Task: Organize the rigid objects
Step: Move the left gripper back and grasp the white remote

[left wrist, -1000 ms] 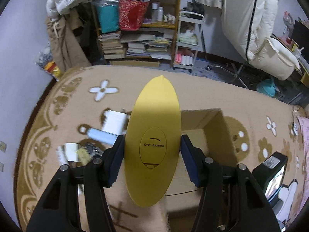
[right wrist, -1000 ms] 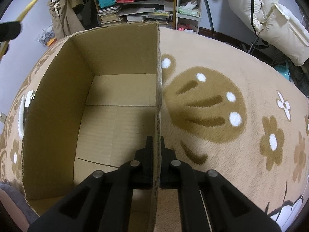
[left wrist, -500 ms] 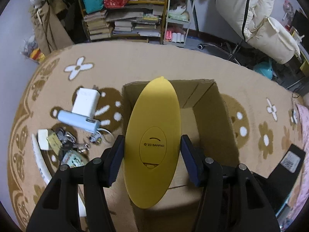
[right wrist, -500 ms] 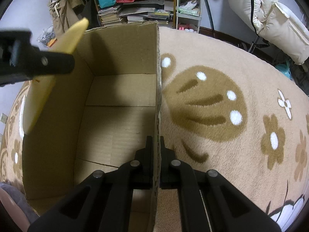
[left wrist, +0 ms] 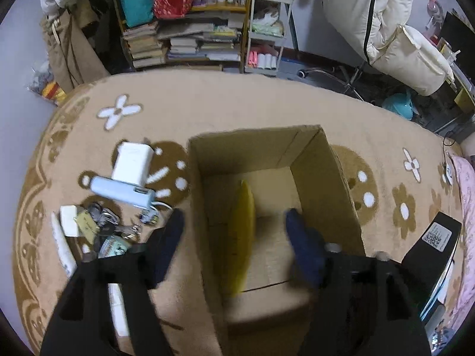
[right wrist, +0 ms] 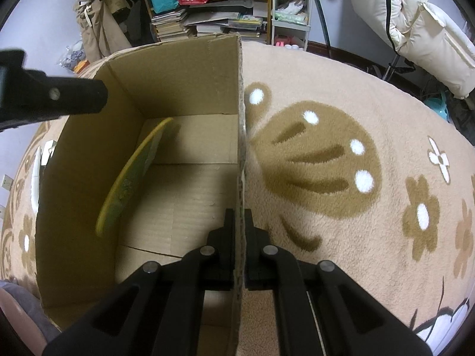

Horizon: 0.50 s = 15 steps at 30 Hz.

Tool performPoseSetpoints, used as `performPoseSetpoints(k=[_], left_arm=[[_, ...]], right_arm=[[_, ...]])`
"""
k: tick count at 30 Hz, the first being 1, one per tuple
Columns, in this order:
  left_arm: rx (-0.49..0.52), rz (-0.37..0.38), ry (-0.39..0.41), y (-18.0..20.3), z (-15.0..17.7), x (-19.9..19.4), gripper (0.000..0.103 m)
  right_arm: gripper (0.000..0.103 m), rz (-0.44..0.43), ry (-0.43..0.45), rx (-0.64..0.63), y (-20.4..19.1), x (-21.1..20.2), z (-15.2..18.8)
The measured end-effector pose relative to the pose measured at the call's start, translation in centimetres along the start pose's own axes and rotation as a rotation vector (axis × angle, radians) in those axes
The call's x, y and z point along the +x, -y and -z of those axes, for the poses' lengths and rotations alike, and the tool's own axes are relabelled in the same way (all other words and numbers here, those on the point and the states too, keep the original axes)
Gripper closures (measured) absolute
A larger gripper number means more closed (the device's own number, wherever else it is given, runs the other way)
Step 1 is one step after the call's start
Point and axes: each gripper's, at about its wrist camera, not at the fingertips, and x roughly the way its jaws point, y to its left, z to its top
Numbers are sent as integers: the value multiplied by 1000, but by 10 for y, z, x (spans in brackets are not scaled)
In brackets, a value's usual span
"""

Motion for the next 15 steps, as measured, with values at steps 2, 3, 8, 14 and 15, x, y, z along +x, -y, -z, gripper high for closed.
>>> performPoseSetpoints(k=[2,3,8,14,15], left_arm=[[5,-23,28,-5,0,-7,16],[2,-43,42,-10,0,-11,14],[-42,-118,110,-39,-2,-30,3],[-76,-199,132,-84,2,-42,1],[-85,-204,128,-91,2,-42,1]], right_arm=[[97,-1,0,1,0,-1,0],[97,-1,0,2,0,0,0],[97,-2,0,1,-1,-2,-1],[97,-2,0,2,-2,-2,0],[97,-3,0,2,-2,-2,0]])
